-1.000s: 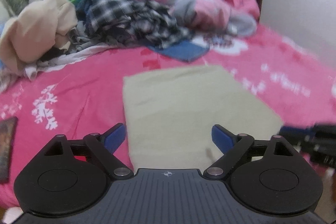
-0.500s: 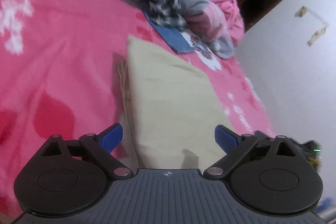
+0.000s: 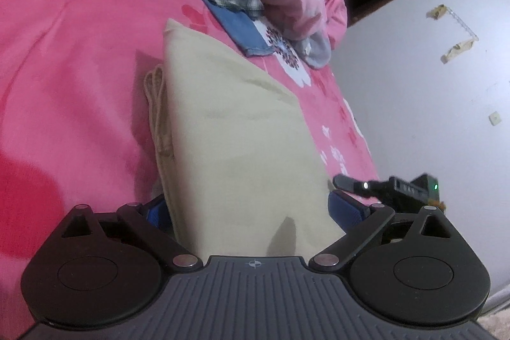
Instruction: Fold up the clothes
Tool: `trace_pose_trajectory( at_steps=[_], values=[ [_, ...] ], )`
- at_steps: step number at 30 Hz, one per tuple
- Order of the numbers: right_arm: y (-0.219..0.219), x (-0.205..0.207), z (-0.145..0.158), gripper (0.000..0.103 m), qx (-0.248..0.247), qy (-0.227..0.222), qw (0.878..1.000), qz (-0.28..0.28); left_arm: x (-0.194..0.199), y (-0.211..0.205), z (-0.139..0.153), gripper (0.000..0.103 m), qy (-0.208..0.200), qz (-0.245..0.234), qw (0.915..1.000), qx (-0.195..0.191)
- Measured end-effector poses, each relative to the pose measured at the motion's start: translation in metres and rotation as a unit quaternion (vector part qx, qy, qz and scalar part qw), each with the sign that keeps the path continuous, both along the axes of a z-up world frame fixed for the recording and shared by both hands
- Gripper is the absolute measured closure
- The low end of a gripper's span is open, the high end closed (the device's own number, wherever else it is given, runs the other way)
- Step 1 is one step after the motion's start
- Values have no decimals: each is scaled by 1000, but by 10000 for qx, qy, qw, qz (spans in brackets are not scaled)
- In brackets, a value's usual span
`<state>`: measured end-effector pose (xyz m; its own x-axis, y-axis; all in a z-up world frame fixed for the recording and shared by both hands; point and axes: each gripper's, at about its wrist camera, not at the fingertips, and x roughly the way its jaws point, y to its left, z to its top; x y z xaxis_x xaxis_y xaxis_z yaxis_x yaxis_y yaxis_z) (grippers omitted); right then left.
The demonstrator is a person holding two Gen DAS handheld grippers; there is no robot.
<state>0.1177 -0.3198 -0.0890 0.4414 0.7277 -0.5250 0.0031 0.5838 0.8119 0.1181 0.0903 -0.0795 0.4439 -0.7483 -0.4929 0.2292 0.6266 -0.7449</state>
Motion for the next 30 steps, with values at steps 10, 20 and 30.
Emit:
trace_pose_trajectory(
  at_steps=[10, 20, 30],
  values=[
    [17, 37, -10, 50, 245, 49, 9989, 402, 3, -7, -5, 1, -240, -197, 9995, -14],
    [6, -10, -9, 53, 459, 128, 9952, 858, -1, -7, -8, 2, -463, -313, 9984, -33],
    [38, 9, -9, 70, 299, -220, 9951, 915, -3, -9, 0, 3, -445, -354, 9982, -182]
  ],
)
